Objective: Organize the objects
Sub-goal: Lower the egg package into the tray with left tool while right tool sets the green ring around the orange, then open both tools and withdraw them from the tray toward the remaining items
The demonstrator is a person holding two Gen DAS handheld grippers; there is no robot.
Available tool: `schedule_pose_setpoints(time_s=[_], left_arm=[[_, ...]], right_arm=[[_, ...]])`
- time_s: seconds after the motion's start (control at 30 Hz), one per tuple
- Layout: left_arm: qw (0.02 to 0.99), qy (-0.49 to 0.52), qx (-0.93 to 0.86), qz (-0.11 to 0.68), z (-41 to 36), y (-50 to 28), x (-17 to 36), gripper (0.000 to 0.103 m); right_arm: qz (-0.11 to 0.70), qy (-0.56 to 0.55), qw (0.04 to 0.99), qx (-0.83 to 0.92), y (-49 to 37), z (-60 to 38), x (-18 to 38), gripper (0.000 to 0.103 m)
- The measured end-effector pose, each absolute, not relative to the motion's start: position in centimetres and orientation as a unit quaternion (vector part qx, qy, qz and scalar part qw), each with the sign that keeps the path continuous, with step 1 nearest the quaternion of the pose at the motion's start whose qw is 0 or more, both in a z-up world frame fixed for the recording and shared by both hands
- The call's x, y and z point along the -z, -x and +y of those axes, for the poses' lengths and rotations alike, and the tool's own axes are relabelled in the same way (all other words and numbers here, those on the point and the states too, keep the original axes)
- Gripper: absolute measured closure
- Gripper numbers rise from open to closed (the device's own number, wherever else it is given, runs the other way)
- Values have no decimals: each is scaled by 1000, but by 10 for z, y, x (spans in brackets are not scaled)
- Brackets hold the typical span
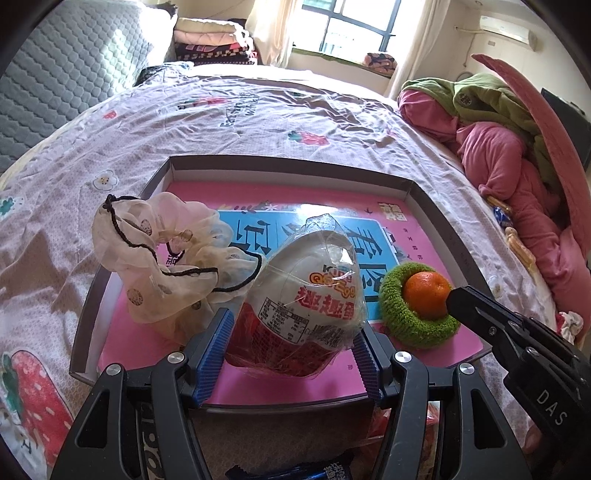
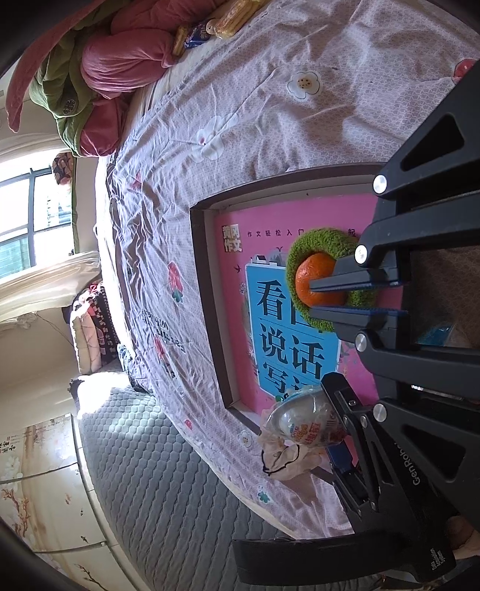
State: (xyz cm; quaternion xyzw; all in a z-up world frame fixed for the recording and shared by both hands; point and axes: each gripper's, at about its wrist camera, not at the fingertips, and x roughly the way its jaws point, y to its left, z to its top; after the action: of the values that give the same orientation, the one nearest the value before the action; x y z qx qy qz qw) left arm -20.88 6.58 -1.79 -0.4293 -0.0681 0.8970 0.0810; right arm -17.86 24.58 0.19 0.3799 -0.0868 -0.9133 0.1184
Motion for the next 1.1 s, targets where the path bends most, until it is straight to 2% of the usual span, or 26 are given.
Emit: schedule_pose_setpoints(time_s=[0.17, 0.4, 0.63, 0.97, 1.1], left_arm=[[81, 431, -896, -65, 67, 206, 16, 38], [85, 425, -899, -60, 69, 200, 10, 38], [88, 415, -904, -54, 68, 192, 5, 38], [90, 403, -909, -58, 63, 183, -5, 37], [90, 388, -915, -57, 60, 177, -13, 31]], right_arm=[[-81, -380, 117, 914, 178, 245, -2, 95], [-72, -380, 114, 915, 175, 245, -3, 88], [-70, -376, 109, 918, 172, 249, -6, 78], [-62, -366, 104, 923, 165, 251, -11, 59], [-60, -362, 104, 924, 164, 250, -13, 55]])
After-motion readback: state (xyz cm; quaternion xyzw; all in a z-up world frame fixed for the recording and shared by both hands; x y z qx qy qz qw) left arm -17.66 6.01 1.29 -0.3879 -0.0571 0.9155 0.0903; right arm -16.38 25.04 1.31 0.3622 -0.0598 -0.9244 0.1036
